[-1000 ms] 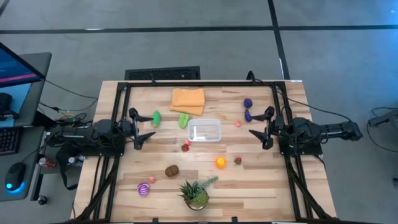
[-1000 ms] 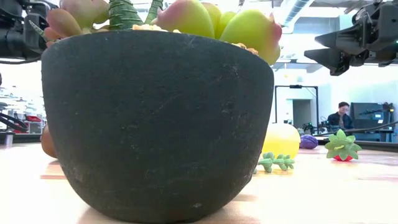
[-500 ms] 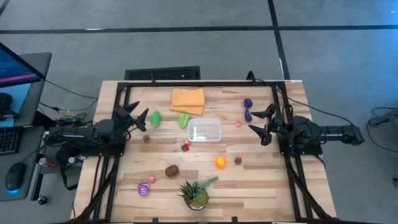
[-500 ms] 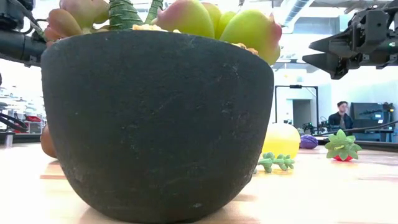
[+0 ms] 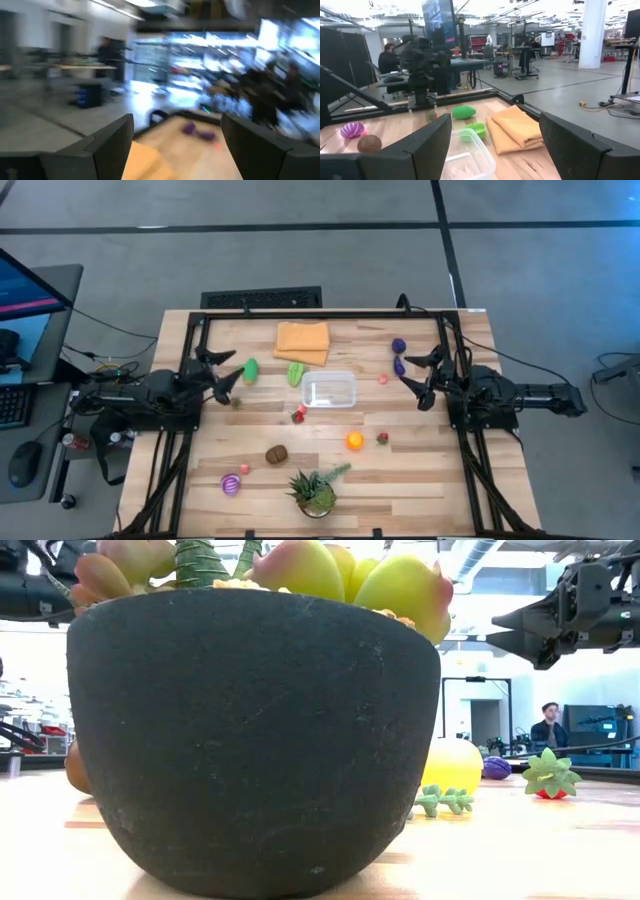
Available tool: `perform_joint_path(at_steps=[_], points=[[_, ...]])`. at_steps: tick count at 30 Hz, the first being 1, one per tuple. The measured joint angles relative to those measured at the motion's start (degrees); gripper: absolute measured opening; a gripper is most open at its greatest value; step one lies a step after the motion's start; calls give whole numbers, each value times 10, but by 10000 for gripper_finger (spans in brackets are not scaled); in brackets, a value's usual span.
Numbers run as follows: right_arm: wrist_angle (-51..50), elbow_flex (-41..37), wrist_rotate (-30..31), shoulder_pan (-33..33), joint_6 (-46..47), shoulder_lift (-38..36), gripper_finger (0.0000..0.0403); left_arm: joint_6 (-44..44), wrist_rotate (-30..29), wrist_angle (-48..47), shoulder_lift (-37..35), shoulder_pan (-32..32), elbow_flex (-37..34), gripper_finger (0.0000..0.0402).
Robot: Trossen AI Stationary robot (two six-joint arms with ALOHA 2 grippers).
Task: Pick and placing Produce into tupperware
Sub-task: Put the green corn into the transparent container
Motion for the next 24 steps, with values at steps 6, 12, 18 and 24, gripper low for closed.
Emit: perform_joint_path(at_steps=[6,12,18,24], points=[[7,0,0,0,8,0,297,-93,-135,-80,11,0,55,293],[16,0,0,0,0,0,297,-88,-101,-24,93,0,97,293],[38,0,0,0,-1,0,297,7,-15,142,230,0,129,293],[46,0,0,0,0,0,297,41,-82,149,382,9,182,293]])
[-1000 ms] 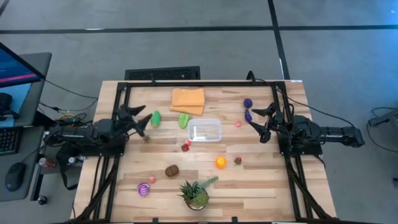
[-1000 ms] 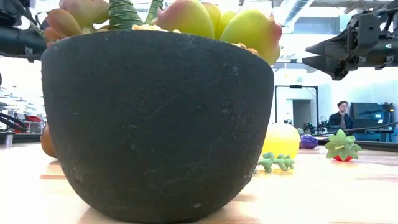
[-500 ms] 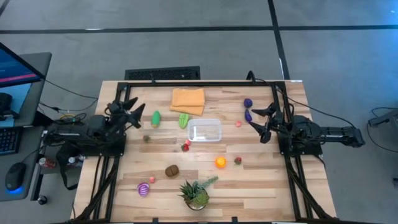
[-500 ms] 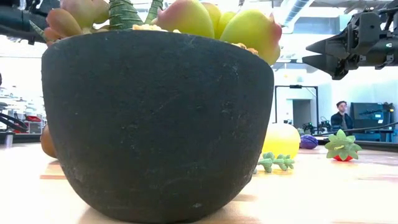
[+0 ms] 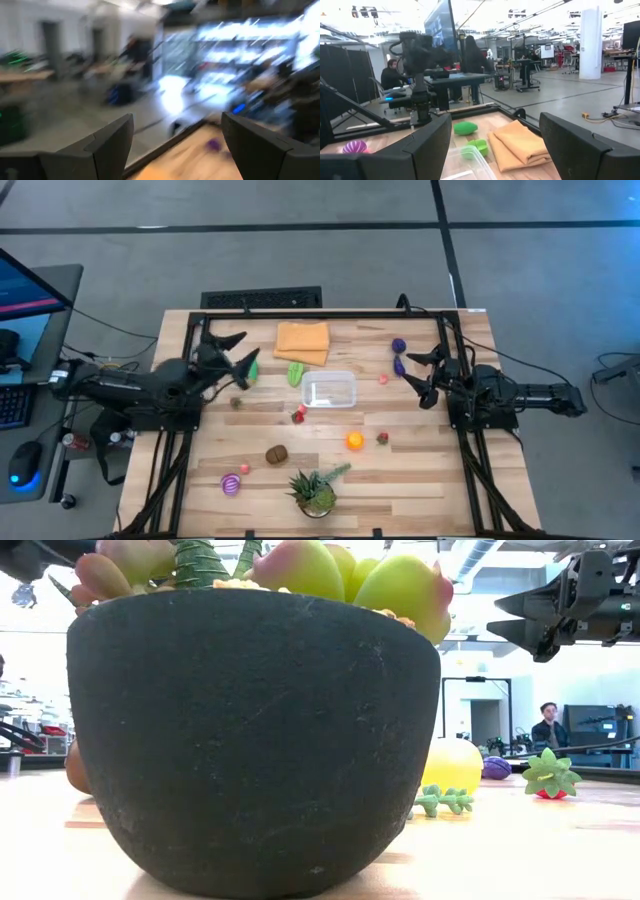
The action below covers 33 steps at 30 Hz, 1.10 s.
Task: Pick and placing Produce into tupperware
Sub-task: Put the green corn into the transparent container
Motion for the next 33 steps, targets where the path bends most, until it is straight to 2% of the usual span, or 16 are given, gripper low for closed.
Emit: perform_joint_path(at_steps=[2,5,11,15,19,27,33], points=[[0,0,0,0,0,0,297,-36,-41,-81,42,12,34,293],[-1,0,0,0,0,0,297,-120,-51,-233,98,41,103,293],[-7,0,0,0,0,0,297,-269,42,-570,200,108,272,293],[-20,0,0,0,0,0,297,-311,64,-744,263,139,362,293],[-25,0,0,0,0,0,297,-319,92,-845,312,167,422,293],[-25,0,0,0,0,0,297,-319,243,-940,378,258,451,293],[-26,0,0,0,0,0,297,-320,256,-978,418,306,451,293]])
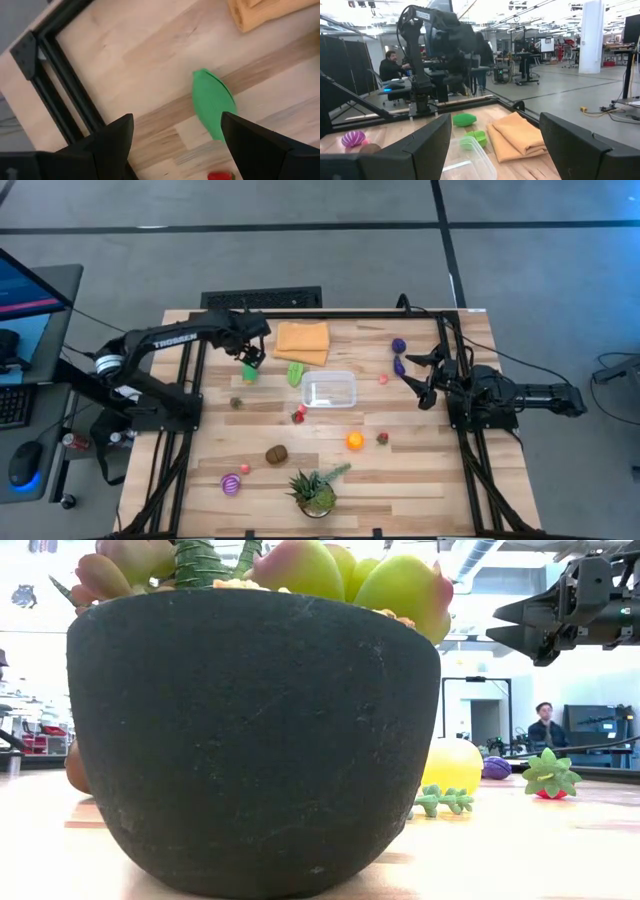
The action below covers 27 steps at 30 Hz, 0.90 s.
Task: Pick and placing Produce into tupperware
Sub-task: Put the green corn into the transparent container
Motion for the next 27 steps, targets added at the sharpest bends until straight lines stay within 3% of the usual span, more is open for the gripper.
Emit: perform_joint_path(at_steps=[12,27], points=[[-11,0,0,0,0,0,297,23,119,48,80,40,-17,293],[-11,0,0,0,0,0,297,9,145,56,145,40,-17,293]])
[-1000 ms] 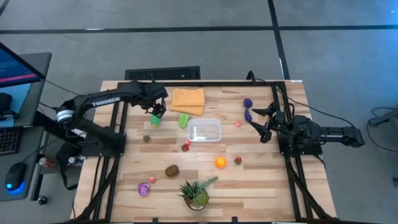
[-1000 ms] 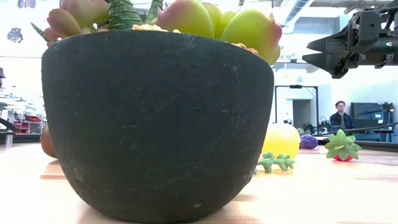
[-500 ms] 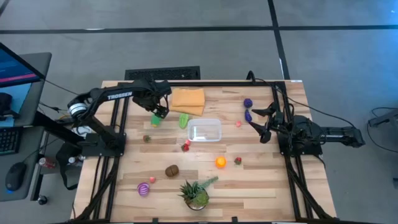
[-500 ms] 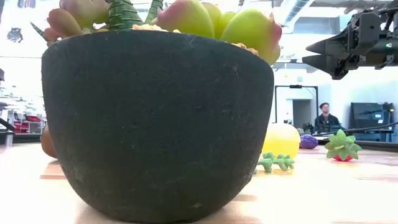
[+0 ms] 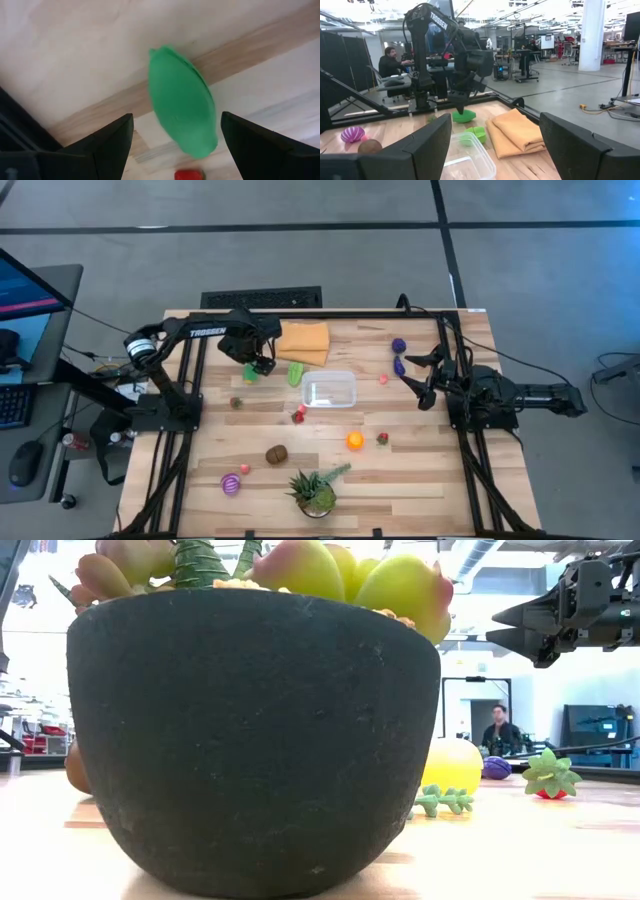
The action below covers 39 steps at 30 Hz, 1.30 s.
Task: Pick and placing Produce into tupperware
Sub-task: Put the green corn into the transparent container
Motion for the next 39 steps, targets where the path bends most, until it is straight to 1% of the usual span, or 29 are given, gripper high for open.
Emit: perform_joint_path(at_steps=[4,6,10,14,19,25,30,39], points=[[0,0,0,0,0,0,297,-6,4,7,0,-3,0,293],[0,0,0,0,3,0,297,-8,7,27,0,-7,-8,293],[0,0,0,0,4,0,297,-8,35,63,0,-9,-45,293],[0,0,0,0,5,0,297,-6,37,86,0,-7,-84,293],[4,0,0,0,6,0,297,0,38,95,0,-5,-110,293],[5,0,0,0,19,0,297,49,30,112,-1,-5,-117,293],[5,0,0,0,20,0,297,73,24,121,-1,-5,-118,293],[5,0,0,0,20,0,297,94,14,133,-1,-6,-118,293]])
